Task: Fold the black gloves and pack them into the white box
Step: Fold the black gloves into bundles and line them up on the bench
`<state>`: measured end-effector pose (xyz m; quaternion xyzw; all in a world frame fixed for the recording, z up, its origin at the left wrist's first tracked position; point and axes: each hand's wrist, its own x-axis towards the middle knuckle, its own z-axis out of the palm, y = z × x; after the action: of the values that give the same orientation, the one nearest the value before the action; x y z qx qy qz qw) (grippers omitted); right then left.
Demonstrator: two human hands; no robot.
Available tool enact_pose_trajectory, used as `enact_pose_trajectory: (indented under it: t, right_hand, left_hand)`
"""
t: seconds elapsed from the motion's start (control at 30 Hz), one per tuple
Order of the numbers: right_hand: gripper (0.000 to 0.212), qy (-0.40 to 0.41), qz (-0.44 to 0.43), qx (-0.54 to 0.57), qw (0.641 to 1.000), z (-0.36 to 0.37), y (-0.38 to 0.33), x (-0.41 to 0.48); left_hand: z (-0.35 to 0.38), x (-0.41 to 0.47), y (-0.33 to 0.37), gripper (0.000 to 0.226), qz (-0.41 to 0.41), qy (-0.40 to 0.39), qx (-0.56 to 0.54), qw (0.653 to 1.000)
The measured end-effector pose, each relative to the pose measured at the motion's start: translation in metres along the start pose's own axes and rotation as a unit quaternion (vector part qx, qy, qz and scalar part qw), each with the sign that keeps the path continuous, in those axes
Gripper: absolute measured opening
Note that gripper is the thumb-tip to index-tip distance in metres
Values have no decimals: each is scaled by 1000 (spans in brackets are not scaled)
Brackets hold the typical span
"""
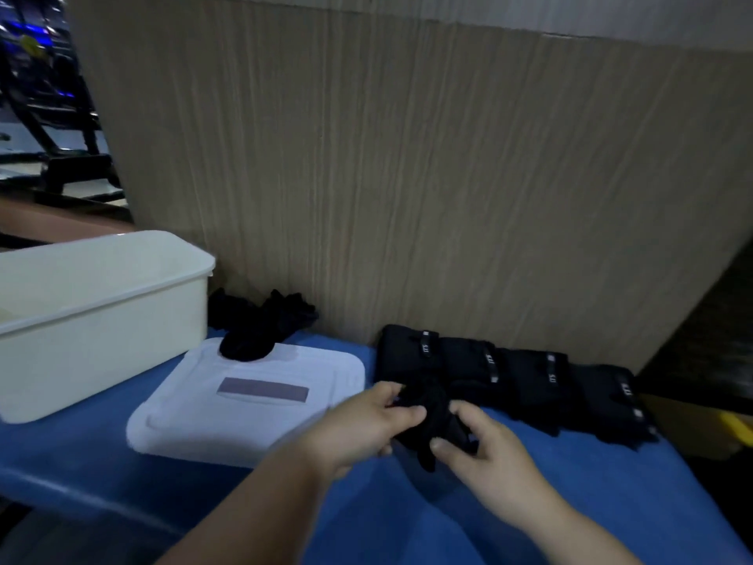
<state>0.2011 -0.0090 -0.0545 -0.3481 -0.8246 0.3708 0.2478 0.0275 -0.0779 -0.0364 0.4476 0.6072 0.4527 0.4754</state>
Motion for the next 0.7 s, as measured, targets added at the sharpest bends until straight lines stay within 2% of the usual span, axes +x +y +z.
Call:
enact_pose_trajectory:
  t: [0.1, 0.2, 0.33, 0.43, 0.5, 0.57, 0.7]
  right_hand:
    - [27, 9, -6, 24, 1000, -19, 10, -19]
    - [54, 79, 3, 92, 993, -29, 20, -30]
    - [42, 121, 26, 188, 974, -27, 30, -38]
    - [25, 86, 31, 255, 963, -24, 33, -42]
    - [29, 62, 27, 274, 959, -26, 39, -43]
    - [37, 38, 25, 303, 952, -28, 44, -43]
    - [23, 23, 31, 260, 965, -28, 50, -40]
  left_hand:
    - [22, 3, 7, 25, 14, -2, 89, 996]
    - [42, 4, 5, 21, 65, 30, 160, 985]
    - [60, 4, -9, 35, 163, 76, 245, 953]
    - [70, 1, -20, 48, 191, 100, 276, 937]
    - [74, 1, -25, 53, 203, 102, 292, 929]
    - [77, 2, -29, 52, 214, 105, 310, 921]
    - [77, 4, -33, 40, 201, 112, 330, 916]
